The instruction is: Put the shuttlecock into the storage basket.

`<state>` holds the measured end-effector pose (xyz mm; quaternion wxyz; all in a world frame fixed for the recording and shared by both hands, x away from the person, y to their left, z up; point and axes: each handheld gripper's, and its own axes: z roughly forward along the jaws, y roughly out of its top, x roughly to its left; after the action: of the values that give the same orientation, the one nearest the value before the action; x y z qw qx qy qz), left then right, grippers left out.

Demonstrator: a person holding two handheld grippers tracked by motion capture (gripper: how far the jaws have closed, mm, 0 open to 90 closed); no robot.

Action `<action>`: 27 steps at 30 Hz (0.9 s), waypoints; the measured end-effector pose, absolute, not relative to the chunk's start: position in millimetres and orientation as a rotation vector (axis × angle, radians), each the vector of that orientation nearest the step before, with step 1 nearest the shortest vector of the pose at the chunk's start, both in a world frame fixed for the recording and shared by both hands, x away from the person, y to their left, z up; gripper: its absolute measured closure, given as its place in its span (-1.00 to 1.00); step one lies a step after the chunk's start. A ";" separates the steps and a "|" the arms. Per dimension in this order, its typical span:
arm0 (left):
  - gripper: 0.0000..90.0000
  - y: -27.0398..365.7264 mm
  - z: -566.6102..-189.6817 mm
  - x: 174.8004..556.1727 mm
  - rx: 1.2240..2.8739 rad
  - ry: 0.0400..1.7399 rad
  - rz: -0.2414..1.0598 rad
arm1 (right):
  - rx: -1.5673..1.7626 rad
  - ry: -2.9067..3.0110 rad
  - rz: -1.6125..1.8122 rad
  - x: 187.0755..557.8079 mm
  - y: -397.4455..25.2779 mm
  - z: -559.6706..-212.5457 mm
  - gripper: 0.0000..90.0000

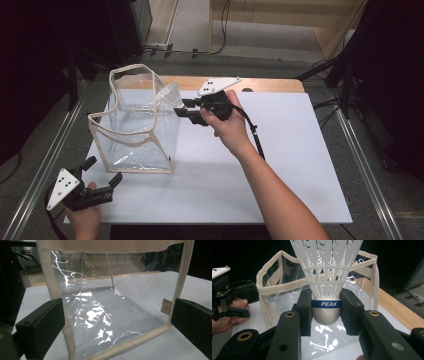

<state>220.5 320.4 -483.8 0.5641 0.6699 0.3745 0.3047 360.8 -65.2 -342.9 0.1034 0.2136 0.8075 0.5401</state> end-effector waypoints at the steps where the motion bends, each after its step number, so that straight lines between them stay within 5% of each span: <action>1: -1.00 320.4 -483.8 220.5 1.576 0.881 0.717 | 0.631 2.383 1.600 360.7 -64.3 -342.5 0.38; 27: -1.00 320.8 -483.7 220.5 1.573 0.882 0.714 | 0.601 2.370 1.670 359.8 -37.9 -332.8 0.37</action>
<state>220.5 320.8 -483.7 0.5654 0.6690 0.3749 0.3035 359.8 -37.9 -332.8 0.0901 0.2022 0.7971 0.5618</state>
